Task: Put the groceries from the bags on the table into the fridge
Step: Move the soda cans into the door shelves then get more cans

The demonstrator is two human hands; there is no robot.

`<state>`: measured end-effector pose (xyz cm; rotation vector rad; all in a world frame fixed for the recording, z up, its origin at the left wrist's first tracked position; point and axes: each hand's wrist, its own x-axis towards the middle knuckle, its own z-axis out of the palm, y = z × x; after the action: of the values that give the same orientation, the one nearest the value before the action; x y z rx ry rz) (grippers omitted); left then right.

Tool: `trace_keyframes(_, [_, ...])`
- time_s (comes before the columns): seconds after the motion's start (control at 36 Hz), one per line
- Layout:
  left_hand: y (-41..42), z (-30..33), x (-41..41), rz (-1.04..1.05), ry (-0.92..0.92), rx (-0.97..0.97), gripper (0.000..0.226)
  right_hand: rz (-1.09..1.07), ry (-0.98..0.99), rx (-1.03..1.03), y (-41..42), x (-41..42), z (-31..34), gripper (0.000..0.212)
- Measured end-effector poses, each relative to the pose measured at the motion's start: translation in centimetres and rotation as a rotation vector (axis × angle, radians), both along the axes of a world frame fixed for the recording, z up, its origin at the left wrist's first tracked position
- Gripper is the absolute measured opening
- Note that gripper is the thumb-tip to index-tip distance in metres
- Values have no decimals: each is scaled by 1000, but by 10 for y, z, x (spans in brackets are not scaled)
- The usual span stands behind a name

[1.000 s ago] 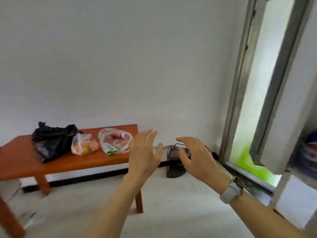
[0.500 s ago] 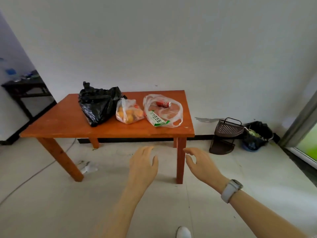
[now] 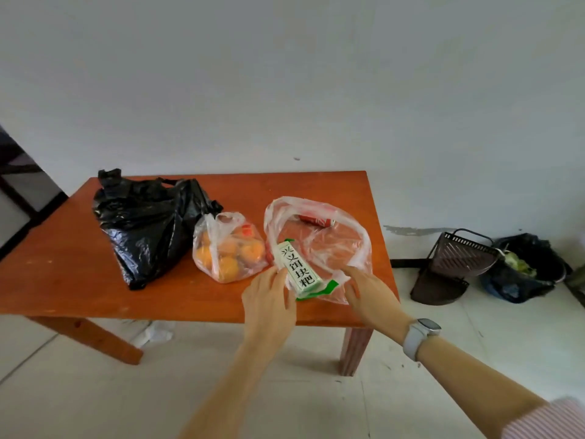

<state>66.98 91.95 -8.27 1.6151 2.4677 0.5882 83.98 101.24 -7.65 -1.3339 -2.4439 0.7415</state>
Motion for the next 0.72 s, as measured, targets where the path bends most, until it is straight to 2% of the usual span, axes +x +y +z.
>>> trace_keyframes(0.11, [56, -20, -25, -83, 32, -68, 51, 7, -101, 39, 48, -21, -19, 35])
trace_keyframes(0.25, [145, -41, -70, -263, 97, -107, 49, 78, -269, 168, 119, -53, -46, 42])
trace_keyframes(0.39, [228, -69, -107, -495, 173, -170, 43, 187, -469, 184, 177, -89, -79, 42])
trace_keyframes(0.47, [266, -85, -123, -548, 233, -200, 48, 156, -509, 209, 208, -99, -91, 41])
trace_keyframes(0.58, [301, -104, -141, -578, 229, -178, 60, 67, -405, 286, 245, -107, -85, 54])
trace_keyframes(0.64, [315, -111, -146, -557, 200, -152, 58, 85, -328, 288, 261, -114, -78, 46])
trace_keyframes(0.72, [334, -118, -149, -505, 134, -147, 55, 64, -256, 180, 288, -125, -79, 41])
